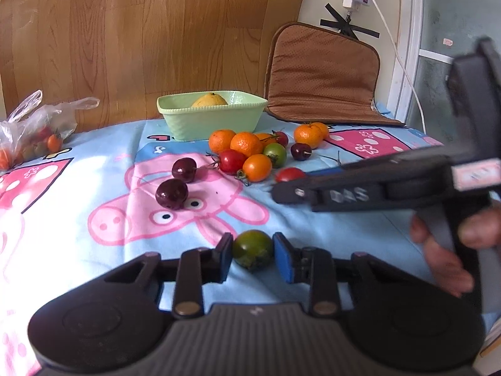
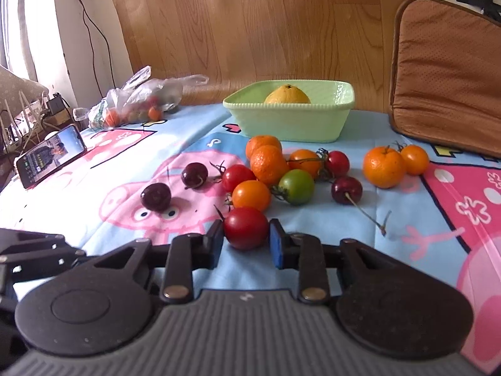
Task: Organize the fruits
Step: 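Grasp the red tomato with the right tool while the left tool grasps the green tomato, then lower both tomatoes into the green bowl and open both tools, then withdraw both tools from the bowl toward the remaining fruit, then grasp a dark red cherry with the left tool while the right tool approaches an orange tomato, then close the right tool on the orange cherry tomato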
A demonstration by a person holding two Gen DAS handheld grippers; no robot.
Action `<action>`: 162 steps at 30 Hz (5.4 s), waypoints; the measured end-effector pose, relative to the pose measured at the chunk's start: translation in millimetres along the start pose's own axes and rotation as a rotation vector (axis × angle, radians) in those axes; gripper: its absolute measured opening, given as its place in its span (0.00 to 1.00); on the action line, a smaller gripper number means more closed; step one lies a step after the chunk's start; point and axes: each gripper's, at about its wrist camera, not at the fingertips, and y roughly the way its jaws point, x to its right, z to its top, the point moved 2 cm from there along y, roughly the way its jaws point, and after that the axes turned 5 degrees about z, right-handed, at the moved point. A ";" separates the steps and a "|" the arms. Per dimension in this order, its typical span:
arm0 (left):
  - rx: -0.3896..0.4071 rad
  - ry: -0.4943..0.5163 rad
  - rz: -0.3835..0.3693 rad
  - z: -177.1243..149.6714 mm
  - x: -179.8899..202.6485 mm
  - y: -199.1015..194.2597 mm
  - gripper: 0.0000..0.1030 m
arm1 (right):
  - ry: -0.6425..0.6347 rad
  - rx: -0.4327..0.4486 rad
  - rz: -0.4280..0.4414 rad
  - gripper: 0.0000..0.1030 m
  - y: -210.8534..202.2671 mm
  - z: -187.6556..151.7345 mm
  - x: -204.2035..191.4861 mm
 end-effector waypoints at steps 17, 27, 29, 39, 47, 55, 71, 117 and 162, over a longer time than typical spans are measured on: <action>-0.001 0.063 -0.051 -7.7 31.4 -6.1 0.41 | 0.046 0.034 0.028 0.38 -81.6 -62.0 -7.2; 0.002 0.087 -0.055 -7.9 34.3 -3.9 0.27 | -0.016 0.051 -0.010 0.53 -82.3 -69.4 -12.4; 0.004 0.085 -0.071 -8.3 33.7 -5.1 0.27 | -0.027 0.054 -0.038 0.35 -82.5 -69.7 -11.6; 0.111 0.093 -0.051 84.9 0.6 6.0 0.27 | -0.012 0.133 0.014 0.34 -52.7 20.4 9.3; 0.037 -0.042 0.058 194.2 -70.1 106.6 0.27 | -0.054 0.114 -0.077 0.34 27.2 141.2 61.5; -0.088 -0.108 0.075 183.0 -89.1 170.2 0.27 | -0.033 0.000 -0.046 0.34 81.5 126.0 81.2; 0.032 -0.123 0.069 140.7 -91.9 76.6 0.40 | -0.029 0.076 -0.012 0.43 19.1 92.7 55.7; -0.033 -0.051 0.222 9.9 -7.0 9.5 0.29 | 0.037 0.068 -0.066 0.32 -48.6 -41.0 -11.4; 0.010 -0.018 0.178 3.4 -8.4 -3.6 0.27 | -0.104 0.044 -0.099 0.38 -52.9 -55.3 -30.4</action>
